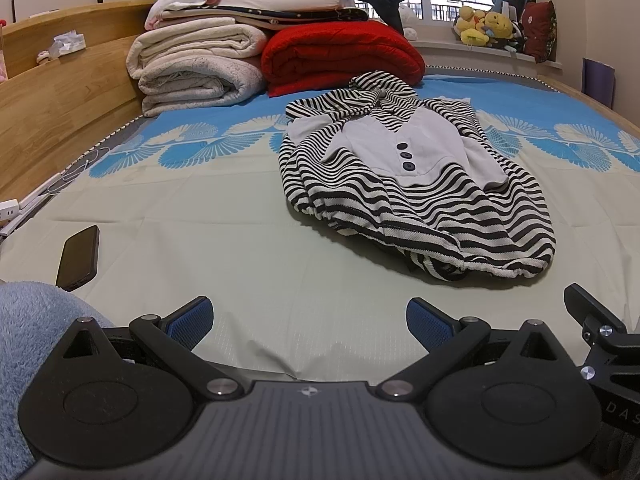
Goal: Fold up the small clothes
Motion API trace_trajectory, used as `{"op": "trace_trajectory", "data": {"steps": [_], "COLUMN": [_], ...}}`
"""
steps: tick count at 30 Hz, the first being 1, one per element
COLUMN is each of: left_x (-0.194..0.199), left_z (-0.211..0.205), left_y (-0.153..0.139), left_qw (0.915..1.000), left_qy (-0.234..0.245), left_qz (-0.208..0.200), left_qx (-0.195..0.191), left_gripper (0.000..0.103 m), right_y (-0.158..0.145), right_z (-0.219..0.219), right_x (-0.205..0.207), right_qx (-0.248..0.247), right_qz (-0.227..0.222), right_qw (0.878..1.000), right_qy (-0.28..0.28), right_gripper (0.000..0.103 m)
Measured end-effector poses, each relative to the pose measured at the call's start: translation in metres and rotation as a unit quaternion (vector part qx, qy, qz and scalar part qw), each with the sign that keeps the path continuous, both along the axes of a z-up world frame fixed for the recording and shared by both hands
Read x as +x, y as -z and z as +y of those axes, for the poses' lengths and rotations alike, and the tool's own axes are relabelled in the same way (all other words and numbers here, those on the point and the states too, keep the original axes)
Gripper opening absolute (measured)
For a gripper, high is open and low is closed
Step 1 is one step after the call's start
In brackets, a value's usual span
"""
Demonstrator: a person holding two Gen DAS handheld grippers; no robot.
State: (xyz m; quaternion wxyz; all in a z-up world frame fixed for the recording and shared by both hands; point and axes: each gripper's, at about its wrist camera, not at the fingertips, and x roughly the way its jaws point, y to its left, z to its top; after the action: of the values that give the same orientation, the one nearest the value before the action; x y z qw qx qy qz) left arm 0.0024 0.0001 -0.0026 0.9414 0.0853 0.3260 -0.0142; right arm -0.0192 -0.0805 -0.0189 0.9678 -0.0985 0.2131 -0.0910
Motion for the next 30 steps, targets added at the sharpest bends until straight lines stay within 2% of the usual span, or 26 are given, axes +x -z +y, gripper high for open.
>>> {"op": "trace_trajectory", "data": {"steps": [19,22,26,30], "left_x": [0.003,0.008,0.034,0.100], "left_z": [-0.001,0.002,0.016,0.028], "left_y": [0.004,0.005,-0.009,-0.045], "left_qw": [1.0000,0.9999,0.9987,0.9973], "left_qy": [-0.003,-0.004,-0.006,-0.016], "left_qz": [0.002,0.015,0.034,0.016], "left_qx": [0.005,0.000,-0.038,-0.070], "left_gripper": [0.103,0.103,0.103,0.103], "right_y": [0.002,0.002,-0.007,-0.028], "right_z": [0.001,0.001,-0.017,-0.057], "right_x": [0.001,0.001,0.014,0.061], "right_qx": [0.000,0.002,0.051,0.134], "right_qz": [0.004,0.009,0.044,0.102], "right_qw": [1.000,1.000,0.998,0.985], "right_qy": [-0.002,-0.005,-0.013,-0.039], "right_gripper": [0.102,0.102,0.102,0.102]}}
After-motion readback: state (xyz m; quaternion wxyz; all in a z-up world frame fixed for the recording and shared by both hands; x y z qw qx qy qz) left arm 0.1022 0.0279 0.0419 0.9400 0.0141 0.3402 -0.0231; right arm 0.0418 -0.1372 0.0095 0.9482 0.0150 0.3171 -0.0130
